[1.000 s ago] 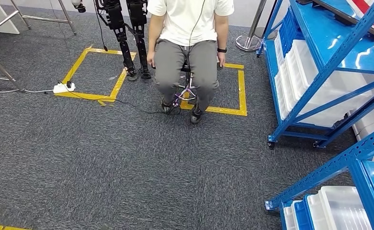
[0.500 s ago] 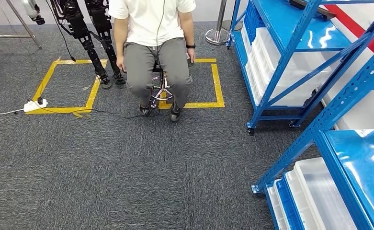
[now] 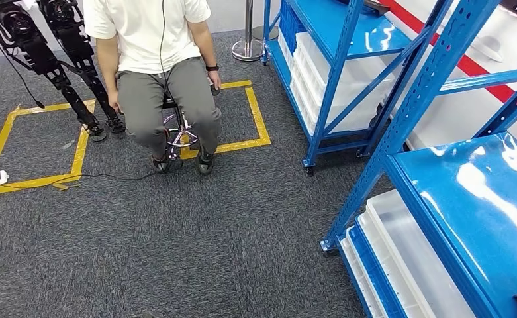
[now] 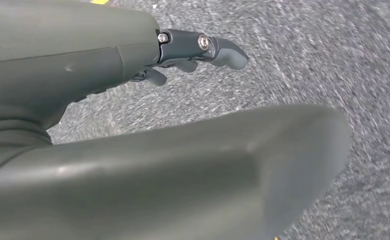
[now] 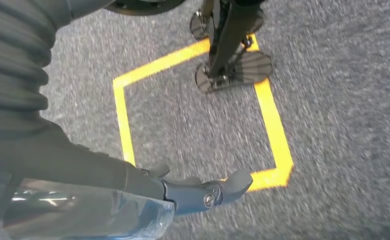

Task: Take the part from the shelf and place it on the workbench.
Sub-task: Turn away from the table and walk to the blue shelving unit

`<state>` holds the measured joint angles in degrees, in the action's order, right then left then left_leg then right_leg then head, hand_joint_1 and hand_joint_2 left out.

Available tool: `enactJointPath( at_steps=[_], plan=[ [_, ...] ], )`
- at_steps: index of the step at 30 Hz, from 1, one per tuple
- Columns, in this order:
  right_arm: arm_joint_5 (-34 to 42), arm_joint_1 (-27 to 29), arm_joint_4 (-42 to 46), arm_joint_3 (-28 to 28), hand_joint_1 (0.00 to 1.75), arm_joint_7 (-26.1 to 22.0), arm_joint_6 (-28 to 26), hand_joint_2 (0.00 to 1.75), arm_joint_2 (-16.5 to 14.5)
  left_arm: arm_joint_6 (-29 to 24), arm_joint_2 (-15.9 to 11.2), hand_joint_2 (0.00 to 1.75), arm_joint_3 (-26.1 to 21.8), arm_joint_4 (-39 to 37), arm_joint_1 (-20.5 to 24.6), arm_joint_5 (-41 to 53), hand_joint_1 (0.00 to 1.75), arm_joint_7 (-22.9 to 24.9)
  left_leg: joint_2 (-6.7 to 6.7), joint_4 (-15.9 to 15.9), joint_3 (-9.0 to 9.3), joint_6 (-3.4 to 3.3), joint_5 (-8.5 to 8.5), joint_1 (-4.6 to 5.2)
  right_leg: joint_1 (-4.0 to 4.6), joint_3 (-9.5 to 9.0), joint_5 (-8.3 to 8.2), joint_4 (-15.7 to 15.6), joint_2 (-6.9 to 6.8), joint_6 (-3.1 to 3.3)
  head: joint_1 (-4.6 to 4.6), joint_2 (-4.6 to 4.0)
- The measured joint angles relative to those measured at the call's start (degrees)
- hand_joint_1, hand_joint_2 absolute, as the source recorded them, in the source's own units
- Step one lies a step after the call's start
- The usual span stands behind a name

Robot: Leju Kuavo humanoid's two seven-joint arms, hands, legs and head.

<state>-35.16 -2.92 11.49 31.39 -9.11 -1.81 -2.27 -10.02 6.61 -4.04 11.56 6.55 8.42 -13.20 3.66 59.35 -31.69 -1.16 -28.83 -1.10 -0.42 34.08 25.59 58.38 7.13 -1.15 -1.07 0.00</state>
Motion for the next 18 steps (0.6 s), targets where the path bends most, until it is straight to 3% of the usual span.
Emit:
enactJointPath(
  at_steps=[1,3,5,7,8,9,11,12,14,16,18],
  plan=[
    [0.0,0.1,0.0,0.0,0.00,0.0,0.0,1.75,0.0,0.0,0.0,0.00,0.0,0.0,0.1,0.0,0.00,0.0,-0.64,-0.4,0.10,-0.47,0.30,0.05,-0.07,0.29,0.01,0.3,-0.37,-0.33,0.00,0.00],
    [0.2,0.1,0.0,0.1,0.00,0.1,-0.1,1.75,-0.1,0.0,0.1,0.00,0.0,0.0,0.1,0.2,0.00,0.1,-2.13,-1.1,0.30,-1.29,0.93,-0.06,-0.03,1.93,1.68,3.3,-3.08,-0.40,0.22,0.00],
    [0.3,-0.1,0.0,0.3,0.00,0.2,-0.1,1.75,-0.2,0.1,0.1,0.00,0.0,0.0,0.0,0.6,0.00,0.2,-3.87,-1.2,0.25,-1.62,1.04,0.03,-0.29,5.58,5.16,10.5,-5.83,-0.21,0.50,0.00],
    [0.4,0.0,0.0,0.4,0.00,0.3,-0.2,1.75,-0.2,0.1,0.1,0.00,0.0,0.0,-0.1,0.8,0.00,0.3,-5.60,-1.2,0.11,-1.58,0.96,0.09,-0.74,8.40,7.12,16.1,-6.41,-0.76,0.61,0.00],
    [0.4,0.2,0.0,0.5,0.00,0.4,-0.3,1.75,-0.2,0.1,0.1,0.00,0.0,0.0,-0.2,0.8,0.00,0.3,-6.33,-1.2,0.08,-1.48,0.89,0.07,-0.98,8.25,6.83,15.9,-6.59,-1.32,0.66,0.00],
    [0.3,0.3,0.0,0.6,0.00,0.4,-0.4,1.75,-0.2,0.1,0.1,0.00,0.0,0.0,-0.2,0.9,0.00,0.3,-7.02,-1.2,0.13,-1.31,0.79,-0.01,-1.26,6.76,5.70,13.3,-7.00,-1.99,0.68,0.00],
    [0.1,0.4,-0.1,0.8,0.00,0.5,-0.6,1.75,-0.3,0.0,0.1,0.00,0.0,0.0,-0.3,0.9,0.00,0.2,-8.33,-1.1,0.47,-0.64,0.40,0.03,-1.59,2.06,2.82,5.1,-9.58,-2.99,0.80,0.00],
    [0.0,0.3,-0.1,0.9,0.00,0.4,-0.7,1.75,-0.4,0.0,0.1,0.00,0.0,0.0,-0.4,0.9,0.00,0.1,-8.95,-1.1,0.79,-0.17,0.11,0.13,-1.44,0.32,1.73,2.1,-10.88,-2.97,0.80,0.00],
    [-0.2,0.3,-0.1,1.1,0.00,0.4,-0.9,1.75,-0.5,0.0,0.1,0.00,0.0,0.0,-0.5,0.9,0.00,0.0,-10.11,-1.1,1.51,0.69,-0.44,0.39,-0.87,-0.59,1.00,0.6,-11.77,-2.06,0.71,0.00],
    [-0.4,0.4,-0.1,1.2,0.00,0.4,-0.9,1.75,-0.5,-0.1,0.2,0.00,0.0,0.0,-0.4,0.9,0.00,-0.1,-10.75,-1.1,2.11,1.38,-0.94,0.02,-0.93,-0.58,0.93,0.5,-10.27,-0.96,0.55,0.00],
    [-0.7,0.4,-0.1,1.2,0.00,0.4,-0.9,1.75,-0.4,-0.2,0.3,0.00,0.0,0.0,-0.4,1.0,0.00,-0.3,-8.37,1.5,1.39,1.83,-3.05,-0.46,-1.30,-0.72,0.78,0.4,-8.90,0.28,0.37,0.00]
  ],
)
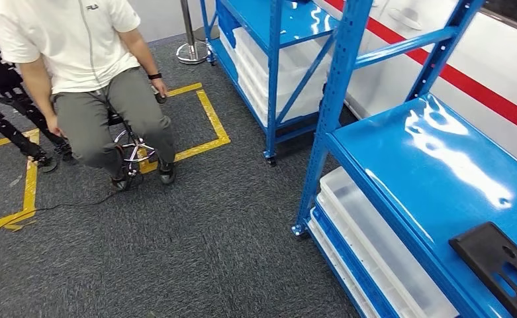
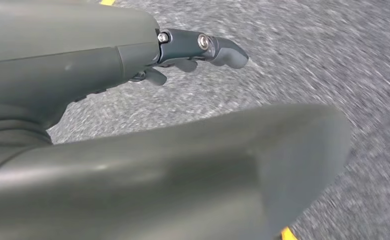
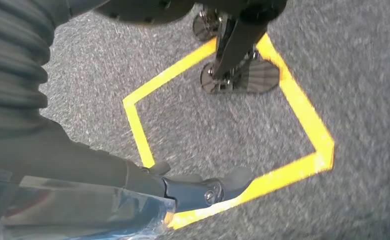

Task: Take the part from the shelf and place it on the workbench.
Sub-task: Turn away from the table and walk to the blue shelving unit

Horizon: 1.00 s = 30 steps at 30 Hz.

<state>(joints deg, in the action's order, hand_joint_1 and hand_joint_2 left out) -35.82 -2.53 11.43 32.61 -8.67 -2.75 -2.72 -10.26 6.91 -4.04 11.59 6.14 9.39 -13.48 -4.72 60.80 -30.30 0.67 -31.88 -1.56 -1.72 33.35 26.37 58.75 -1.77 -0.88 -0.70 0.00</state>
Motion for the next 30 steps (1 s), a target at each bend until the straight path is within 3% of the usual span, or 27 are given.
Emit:
enactJointPath(
  at_steps=[2,3,4,5,7,9,11,13,15,17,19,20,21,22,24,26,28,30],
  plan=[
    [-0.2,-0.1,0.0,0.0,0.00,0.0,0.0,1.75,0.0,-0.2,0.0,0.00,0.0,0.0,-0.3,0.0,0.00,-0.1,3.48,6.9,-3.14,-0.02,-4.00,-0.13,0.16,-0.02,-0.13,-0.1,1.33,0.97,-0.21,0.00],
    [-0.3,-0.2,0.0,0.0,0.00,0.1,0.0,1.75,0.0,-0.3,0.0,0.00,0.0,-0.1,-0.5,0.1,0.00,-0.1,4.29,10.8,-5.11,-0.13,-5.67,-0.11,0.42,0.02,-0.16,0.0,2.13,1.20,-0.26,0.00],
    [-0.4,-0.2,0.0,0.0,0.00,0.1,0.0,1.75,0.0,-0.3,0.0,0.00,0.0,-0.1,-0.7,0.1,0.00,-0.1,4.64,13.4,-6.63,-0.26,-6.37,-0.10,0.64,0.02,-0.16,0.0,2.99,1.25,-0.27,0.00],
    [-0.5,-0.1,0.0,0.0,0.00,0.2,0.0,1.75,0.0,-0.3,0.0,0.00,0.0,-0.1,-0.8,0.1,0.00,-0.1,4.79,14.1,-7.26,-0.44,-5.83,-0.10,0.81,-0.04,-0.16,0.0,3.88,1.25,-0.27,0.00],
    [-0.6,0.1,0.0,0.0,0.00,0.3,0.0,1.75,0.0,-0.3,0.0,0.00,0.0,-0.1,-0.9,0.1,0.00,-0.1,5.45,9.2,-5.41,-0.99,-1.83,-0.10,0.97,-0.29,-0.17,0.0,5.56,1.22,-0.27,0.00],
    [-0.7,0.0,0.0,0.0,0.00,0.3,0.0,1.75,-0.1,-0.3,-0.1,0.00,0.0,-0.1,-1.0,0.1,0.00,-0.1,8.07,1.9,-2.36,-1.57,1.75,-0.07,1.14,-0.32,-0.19,0.1,6.96,1.05,-0.25,0.00],
    [-0.8,0.0,0.0,0.0,0.00,0.3,0.0,1.75,-0.1,-0.2,-0.1,0.00,0.0,-0.1,-0.9,0.1,0.00,-0.1,9.42,-1.1,-1.24,-1.83,2.63,0.23,1.23,0.09,-0.31,0.1,8.02,0.51,-0.22,0.00],
    [-0.9,0.1,0.0,0.0,0.00,0.4,0.1,1.75,-0.1,0.0,-0.1,0.00,0.0,-0.1,-0.7,0.2,0.00,-0.1,8.15,-1.6,-1.11,-2.24,2.98,0.54,1.24,0.77,-0.55,0.0,8.76,-0.30,-0.24,0.00],
    [-0.9,0.1,0.0,0.0,0.00,0.3,0.1,1.75,0.0,0.1,0.0,0.00,0.0,-0.1,-0.7,0.3,0.00,-0.3,6.81,-2.4,-0.82,-3.04,3.55,0.52,1.30,1.93,0.44,1.8,6.76,-0.58,-0.12,0.00],
    [-0.9,0.0,0.0,0.0,0.00,0.3,0.1,1.75,0.0,0.1,0.1,0.00,0.0,-0.1,-0.7,0.3,0.00,-0.3,5.14,-2.8,-0.69,-3.52,3.75,0.51,1.16,4.89,3.59,7.9,3.59,-0.33,0.10,0.00],
    [-0.9,-0.1,0.0,0.0,0.00,0.3,0.1,1.75,0.0,0.1,0.1,0.00,0.0,-0.1,-0.8,0.3,0.00,-0.3,3.40,-2.8,-0.73,-3.59,3.65,0.54,0.84,8.48,6.39,14.9,2.59,-0.63,0.22,0.00],
    [-0.9,0.0,0.0,0.0,0.00,0.3,0.1,1.75,0.0,0.1,0.1,0.00,0.0,-0.1,-0.8,0.4,0.00,-0.3,2.60,-2.8,-0.74,-3.52,3.57,0.52,0.65,9.09,6.60,16.2,2.44,-1.14,0.22,0.00],
    [-0.8,0.1,0.0,0.0,0.00,0.3,0.1,1.75,0.0,0.1,0.1,0.00,0.0,-0.1,-0.8,0.5,0.00,-0.2,1.88,-2.8,-0.67,-3.37,3.46,0.45,0.43,8.35,5.84,14.9,2.18,-1.82,0.26,0.00],
    [-0.8,0.2,0.0,0.0,0.00,0.3,0.1,1.75,0.1,0.2,0.2,0.00,0.0,-0.1,-0.8,0.7,0.00,-0.1,1.21,-2.7,-0.52,-3.15,3.31,0.35,0.21,6.41,4.44,11.5,1.61,-2.54,0.27,0.00],
    [-0.7,0.1,0.0,0.1,0.00,0.3,0.1,1.75,0.0,0.2,0.2,0.00,0.0,-0.1,-0.8,0.9,0.00,0.2,-0.02,-2.7,-0.03,-2.43,2.83,0.48,0.04,1.80,1.59,3.3,-1.08,-3.26,0.38,0.00],
    [-0.7,0.0,0.0,0.1,0.00,0.3,0.1,1.75,0.0,0.1,0.2,0.00,0.0,-0.1,-0.7,0.9,0.00,0.4,-1.03,-2.6,0.58,-1.60,2.25,0.84,0.27,-0.11,0.46,0.1,-2.54,-2.44,0.19,0.00],
    [-0.7,0.0,0.0,0.2,0.00,0.4,0.1,1.75,-0.1,0.1,0.2,0.00,0.0,-0.1,-0.4,0.9,0.00,0.5,-1.93,-2.6,1.07,-1.01,1.84,0.73,0.33,-0.07,0.31,0.1,-1.34,-1.25,-0.12,0.00],
    [-0.7,0.0,0.0,0.3,0.00,0.4,0.1,1.75,0.0,0.1,0.2,0.00,0.0,0.0,-0.1,1.0,0.00,0.5,-0.56,-1.3,0.88,-0.49,0.64,0.26,0.07,-0.14,0.17,0.1,-0.09,-0.40,-0.21,0.00]
  ],
)
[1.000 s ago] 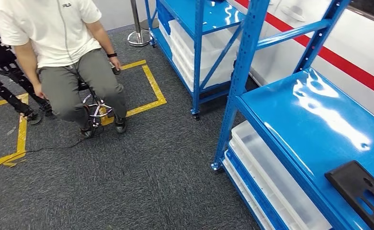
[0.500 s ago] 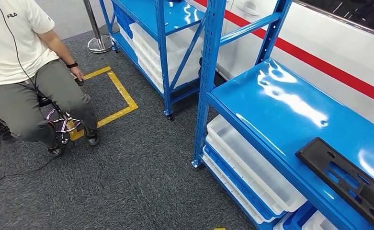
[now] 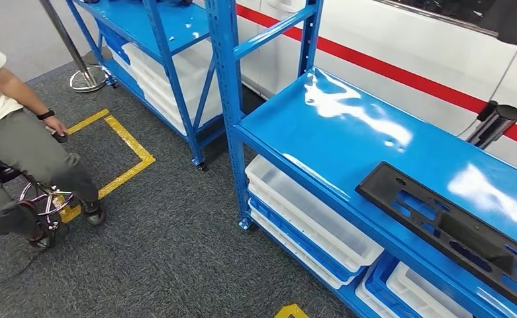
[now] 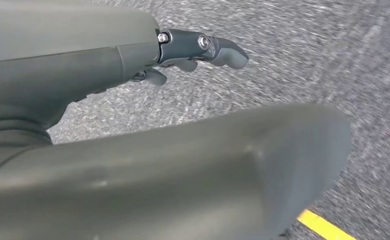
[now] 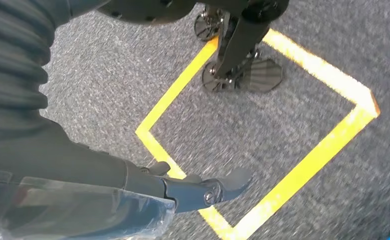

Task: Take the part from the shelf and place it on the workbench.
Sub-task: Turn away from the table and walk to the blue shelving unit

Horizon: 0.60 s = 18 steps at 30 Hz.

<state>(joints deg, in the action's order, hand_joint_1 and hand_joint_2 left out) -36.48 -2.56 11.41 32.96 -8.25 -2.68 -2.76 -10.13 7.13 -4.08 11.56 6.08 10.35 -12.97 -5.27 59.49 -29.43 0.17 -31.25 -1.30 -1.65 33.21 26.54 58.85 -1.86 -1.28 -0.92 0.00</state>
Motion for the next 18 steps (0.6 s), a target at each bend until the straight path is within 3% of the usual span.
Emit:
enactJointPath(
  at_steps=[1,3,4,5,6,7,9,10,11,13,14,16,18],
  plan=[
    [0.0,-0.1,0.0,0.1,0.00,0.0,0.0,1.75,0.0,0.0,0.0,0.00,0.0,0.0,0.0,0.0,0.00,0.0,1.54,2.2,-0.90,0.20,-1.46,-0.18,-0.12,-0.10,-0.10,0.0,0.62,0.45,-0.06,0.00],
    [0.0,-0.2,0.0,0.1,0.00,0.0,0.0,1.75,0.0,0.0,0.0,0.00,0.0,0.0,-0.1,0.0,0.00,0.0,4.37,9.6,-4.49,0.25,-5.28,-0.24,0.10,-0.03,-0.19,0.0,1.97,1.07,-0.17,0.00],
    [0.0,-0.2,0.0,0.1,0.00,0.0,-0.1,1.75,0.0,0.0,0.0,0.00,0.0,0.0,-0.2,0.0,0.00,0.1,4.93,13.1,-6.44,0.19,-6.52,-0.23,0.25,0.01,-0.22,0.0,2.77,1.21,-0.18,0.00],
    [0.0,-0.2,0.0,0.1,0.00,0.0,-0.1,1.75,-0.1,0.0,0.0,0.00,0.0,0.0,-0.3,0.0,0.00,0.1,5.14,15.0,-7.73,0.08,-6.64,-0.22,0.37,0.01,-0.24,0.0,3.60,1.27,-0.19,0.00],
    [0.0,-0.2,0.0,0.2,0.00,0.0,-0.1,1.75,-0.1,-0.1,0.0,0.00,0.0,0.0,-0.3,0.0,0.00,0.2,5.26,14.7,-7.97,-0.11,-5.52,-0.22,0.45,-0.04,-0.26,0.0,4.42,1.30,-0.20,0.00],
    [0.1,-0.1,0.0,0.2,0.00,0.0,-0.1,1.75,-0.1,-0.1,0.0,0.00,0.0,0.0,-0.4,0.0,0.00,0.2,5.55,12.2,-7.09,-0.36,-3.42,-0.22,0.50,-0.14,-0.27,0.0,5.25,1.29,-0.19,0.00],
    [0.1,-0.1,0.0,0.2,0.00,0.0,-0.1,1.75,-0.2,-0.2,0.0,0.00,0.0,0.0,-0.3,0.0,0.00,0.3,7.63,4.6,-3.85,-0.94,0.81,-0.20,0.62,-0.26,-0.31,0.1,6.74,1.17,-0.18,0.00],
    [0.1,-0.2,0.0,0.2,0.00,0.0,-0.1,1.75,-0.2,-0.3,0.0,0.00,0.0,0.0,-0.3,0.0,0.00,0.3,8.49,1.8,-2.67,-1.11,1.97,-0.14,0.70,-0.17,-0.35,0.1,7.34,0.99,-0.19,0.00],
    [0.0,-0.2,0.0,0.2,0.00,0.0,-0.1,1.75,-0.2,-0.3,-0.1,0.00,0.0,0.0,-0.2,0.0,0.00,0.4,9.07,0.4,-2.14,-1.22,2.34,0.01,0.76,0.02,-0.44,0.1,7.81,0.72,-0.15,0.00],
    [0.0,-0.2,0.0,0.2,0.00,0.0,-0.1,1.75,-0.2,-0.4,-0.1,0.00,-0.1,0.0,-0.1,0.0,0.00,0.4,8.29,-0.2,-2.08,-1.60,2.50,0.44,0.69,0.58,-0.78,-0.2,8.72,-0.10,-0.18,0.00],
    [0.0,-0.1,0.0,0.2,0.00,0.0,-0.1,1.75,-0.2,-0.4,0.0,0.00,-0.1,0.0,0.0,0.0,0.00,0.4,7.68,-0.5,-2.00,-1.98,2.83,0.49,0.67,0.83,-0.84,-0.1,8.63,-0.45,-0.16,0.00],
    [-0.1,-0.1,0.0,0.3,0.00,0.0,-0.1,1.75,-0.2,-0.4,0.1,0.00,-0.1,0.0,0.1,0.1,0.00,0.4,6.30,-1.3,-1.86,-2.86,3.48,0.41,0.89,2.41,0.56,2.5,6.39,-0.49,0.03,0.00],
    [-0.2,-0.3,0.0,0.4,0.00,0.0,0.0,1.75,-0.2,-0.5,0.1,0.00,-0.1,0.0,0.0,0.1,0.00,0.5,4.73,-1.6,-1.92,-3.33,3.67,0.47,0.95,5.82,3.82,9.4,3.52,-0.01,0.31,0.00]
  ],
)
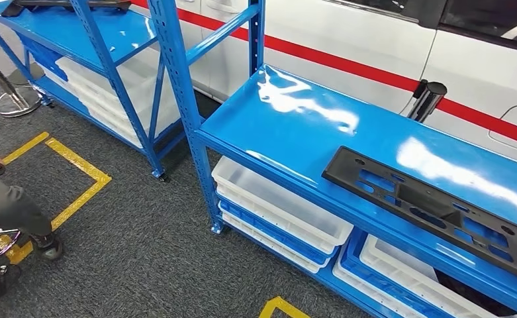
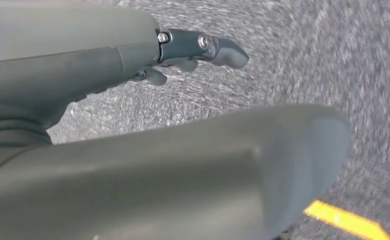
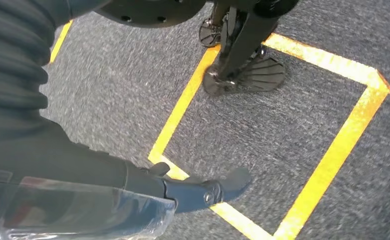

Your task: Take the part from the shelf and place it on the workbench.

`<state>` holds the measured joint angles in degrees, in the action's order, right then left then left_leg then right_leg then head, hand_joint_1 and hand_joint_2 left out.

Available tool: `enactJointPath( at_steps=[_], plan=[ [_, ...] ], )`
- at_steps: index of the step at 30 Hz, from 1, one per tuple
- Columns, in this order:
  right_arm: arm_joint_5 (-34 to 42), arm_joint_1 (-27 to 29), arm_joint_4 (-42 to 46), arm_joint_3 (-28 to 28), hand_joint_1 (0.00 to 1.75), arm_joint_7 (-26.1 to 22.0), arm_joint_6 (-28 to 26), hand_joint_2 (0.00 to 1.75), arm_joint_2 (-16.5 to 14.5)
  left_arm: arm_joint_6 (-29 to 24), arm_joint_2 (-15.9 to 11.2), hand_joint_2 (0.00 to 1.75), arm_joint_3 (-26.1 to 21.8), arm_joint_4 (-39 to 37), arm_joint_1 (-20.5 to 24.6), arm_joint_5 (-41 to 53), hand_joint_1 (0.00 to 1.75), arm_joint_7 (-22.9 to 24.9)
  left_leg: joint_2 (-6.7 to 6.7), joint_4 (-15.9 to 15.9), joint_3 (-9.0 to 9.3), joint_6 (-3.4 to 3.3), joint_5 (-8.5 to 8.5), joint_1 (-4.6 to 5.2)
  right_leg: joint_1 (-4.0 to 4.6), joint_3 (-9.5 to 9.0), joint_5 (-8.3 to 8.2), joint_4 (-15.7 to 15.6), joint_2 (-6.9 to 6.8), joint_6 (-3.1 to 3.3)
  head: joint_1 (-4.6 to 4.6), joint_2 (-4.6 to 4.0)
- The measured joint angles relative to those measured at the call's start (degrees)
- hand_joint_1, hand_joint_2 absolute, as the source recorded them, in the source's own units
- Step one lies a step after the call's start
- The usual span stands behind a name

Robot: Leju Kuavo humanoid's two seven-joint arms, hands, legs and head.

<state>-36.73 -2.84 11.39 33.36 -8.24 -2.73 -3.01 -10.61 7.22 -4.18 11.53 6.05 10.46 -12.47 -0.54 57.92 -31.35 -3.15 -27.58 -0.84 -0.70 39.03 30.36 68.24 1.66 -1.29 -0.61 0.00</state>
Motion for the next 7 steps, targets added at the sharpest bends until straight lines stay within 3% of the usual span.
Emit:
enactJointPath(
  at_steps=[2,3,5,7],
  plan=[
    [-0.1,0.0,0.0,0.2,0.00,0.0,0.0,1.75,0.0,0.0,0.0,0.00,0.0,0.0,-0.1,0.0,0.00,0.1,-1.66,0.0,-0.12,-0.04,-0.04,0.11,-0.16,2.73,1.99,5.8,-0.81,-0.25,0.12,0.00],
    [-0.1,0.0,0.0,0.2,0.00,0.0,0.0,1.75,0.0,0.0,0.0,0.00,0.0,0.0,-0.1,0.1,0.00,0.1,-2.42,0.0,-0.15,0.00,-0.07,0.12,-0.27,2.54,1.70,5.8,-1.04,-0.71,0.16,0.00],
    [-0.2,0.1,0.0,0.5,0.00,0.0,0.0,1.75,0.1,0.0,0.1,0.00,0.0,0.0,0.0,0.3,0.00,0.2,-3.81,0.1,0.01,0.24,-0.19,0.12,-0.55,-1.36,-0.79,-0.8,-2.48,-1.76,0.23,0.00],
    [-0.3,-0.1,0.0,0.6,0.00,0.0,0.0,1.75,0.1,0.0,0.1,0.00,0.0,0.0,0.0,0.4,0.00,0.3,-4.75,0.1,0.29,0.61,-0.43,0.32,-0.61,-5.01,-2.68,-7.2,-5.13,-2.02,0.31,0.00]
  ],
)
